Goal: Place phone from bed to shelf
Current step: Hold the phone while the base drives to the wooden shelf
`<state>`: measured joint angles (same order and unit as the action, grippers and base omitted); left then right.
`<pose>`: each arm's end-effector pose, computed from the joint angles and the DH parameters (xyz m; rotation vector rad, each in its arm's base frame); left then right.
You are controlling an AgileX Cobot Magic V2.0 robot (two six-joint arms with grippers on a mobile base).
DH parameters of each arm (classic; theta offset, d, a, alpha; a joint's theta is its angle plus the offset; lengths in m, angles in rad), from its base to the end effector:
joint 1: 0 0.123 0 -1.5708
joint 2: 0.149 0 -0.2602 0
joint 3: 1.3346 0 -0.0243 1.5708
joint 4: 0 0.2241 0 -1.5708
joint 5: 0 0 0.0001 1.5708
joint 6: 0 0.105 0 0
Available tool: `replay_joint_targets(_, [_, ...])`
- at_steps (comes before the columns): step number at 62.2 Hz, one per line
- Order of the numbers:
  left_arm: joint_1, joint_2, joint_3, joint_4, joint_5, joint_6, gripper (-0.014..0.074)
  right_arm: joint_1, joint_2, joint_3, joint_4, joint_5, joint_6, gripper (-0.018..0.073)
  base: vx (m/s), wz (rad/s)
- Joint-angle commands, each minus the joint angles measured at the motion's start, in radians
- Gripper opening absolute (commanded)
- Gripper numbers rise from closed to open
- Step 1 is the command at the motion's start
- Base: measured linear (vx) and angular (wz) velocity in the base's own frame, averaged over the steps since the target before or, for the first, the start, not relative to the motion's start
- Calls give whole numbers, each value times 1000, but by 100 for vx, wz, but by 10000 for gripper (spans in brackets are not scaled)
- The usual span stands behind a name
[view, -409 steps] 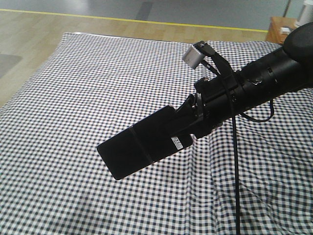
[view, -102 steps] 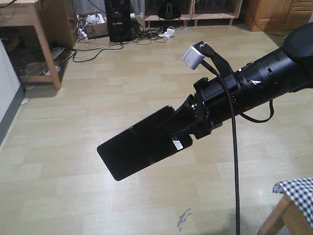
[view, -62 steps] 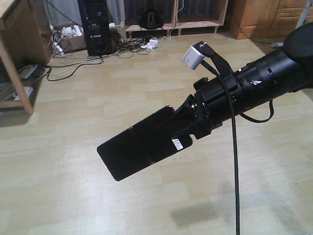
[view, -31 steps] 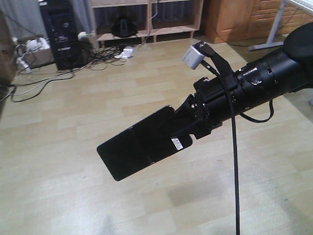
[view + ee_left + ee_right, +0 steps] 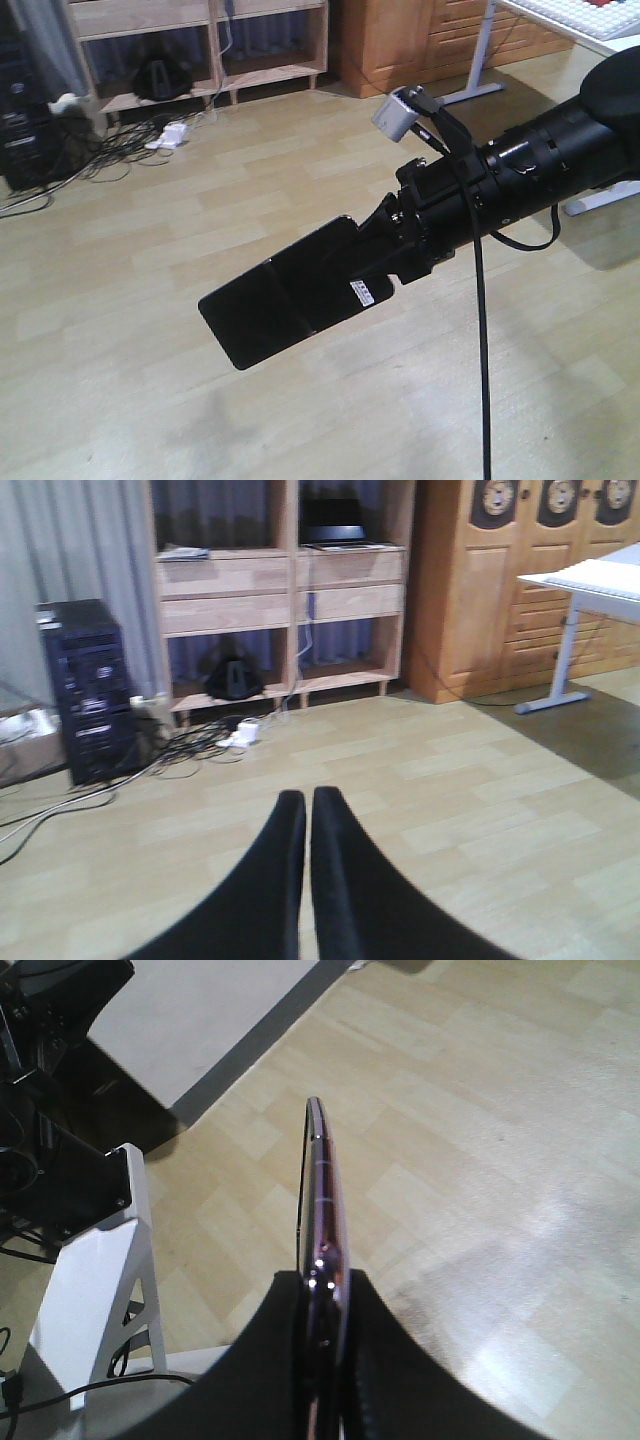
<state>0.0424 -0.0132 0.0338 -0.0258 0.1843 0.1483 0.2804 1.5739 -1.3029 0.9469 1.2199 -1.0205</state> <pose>0.0684 0.0024 0.1850 0.0716 1.6883 0.1200 0.2556 0.1569 0.2999 -1.2149 2.1444 1.0550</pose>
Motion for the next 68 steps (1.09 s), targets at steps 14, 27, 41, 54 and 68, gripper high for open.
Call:
replay_joint_targets(14, [-4, -13, -21, -9, -72, -6, 1, -3, -46, -26, 79, 66, -4, -2, 46, -23])
replay_joint_targets(27, [-4, -13, -21, -9, -72, -6, 1, -3, -46, -26, 79, 66, -4, -2, 49, -15])
replay_joint_targets(41, [-4, -13, -21, -9, -72, -6, 1, -3, -46, -26, 79, 66, -4, -2, 51, -10])
replay_joint_targets(54, [-4, -13, -21, -9, -72, -6, 1, -3, -46, -26, 79, 66, -4, -2, 50, -10])
replay_joint_targets(68, [-4, -13, -21, -9, -72, -6, 1, -3, -46, -26, 82, 66, -4, -2, 49, -14])
